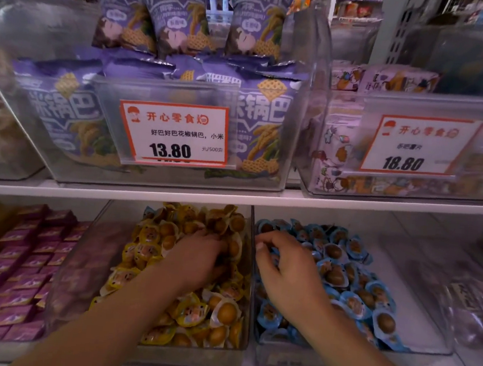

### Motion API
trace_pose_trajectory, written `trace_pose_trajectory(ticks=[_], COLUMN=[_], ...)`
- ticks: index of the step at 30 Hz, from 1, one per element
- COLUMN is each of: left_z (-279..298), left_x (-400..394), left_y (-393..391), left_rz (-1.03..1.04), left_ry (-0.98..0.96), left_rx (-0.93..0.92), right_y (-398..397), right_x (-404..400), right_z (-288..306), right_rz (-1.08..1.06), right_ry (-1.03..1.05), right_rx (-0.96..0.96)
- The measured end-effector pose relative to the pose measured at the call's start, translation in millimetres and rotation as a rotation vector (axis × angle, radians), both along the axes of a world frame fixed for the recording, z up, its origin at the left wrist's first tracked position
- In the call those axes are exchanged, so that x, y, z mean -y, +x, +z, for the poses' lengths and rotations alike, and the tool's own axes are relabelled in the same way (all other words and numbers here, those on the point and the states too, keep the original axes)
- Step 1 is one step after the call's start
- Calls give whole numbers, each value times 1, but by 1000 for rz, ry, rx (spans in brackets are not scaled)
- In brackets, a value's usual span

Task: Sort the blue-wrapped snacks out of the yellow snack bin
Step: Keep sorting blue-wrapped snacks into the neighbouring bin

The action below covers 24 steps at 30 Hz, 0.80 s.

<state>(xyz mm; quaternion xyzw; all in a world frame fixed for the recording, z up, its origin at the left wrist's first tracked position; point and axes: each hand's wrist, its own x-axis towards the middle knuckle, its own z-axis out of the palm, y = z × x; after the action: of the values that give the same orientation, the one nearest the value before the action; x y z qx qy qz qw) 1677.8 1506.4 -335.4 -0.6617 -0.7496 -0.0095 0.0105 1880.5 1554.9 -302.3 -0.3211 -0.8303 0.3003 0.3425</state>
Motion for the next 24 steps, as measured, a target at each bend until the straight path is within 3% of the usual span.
trace_pose_trajectory(ticks=[4,10,14,19,24], left_z=[26,56,57,59,56], left_x=[48,126,160,184,192], left_y=[-1,3,8,-11,-35], left_rz=[39,493,675,511,499], left_ry=[103,674,818,895,1019], left_rx=[291,900,1288,1225,1228], right_y=[3,2,-1,-74,-197], right_x=[-1,10,36,57,33], right_z=[5,22,42,60,42], right_rz=[0,23,115,361,403], right_ry=[23,86,218,35,197], right_rx=[-27,-161,-137,289,627])
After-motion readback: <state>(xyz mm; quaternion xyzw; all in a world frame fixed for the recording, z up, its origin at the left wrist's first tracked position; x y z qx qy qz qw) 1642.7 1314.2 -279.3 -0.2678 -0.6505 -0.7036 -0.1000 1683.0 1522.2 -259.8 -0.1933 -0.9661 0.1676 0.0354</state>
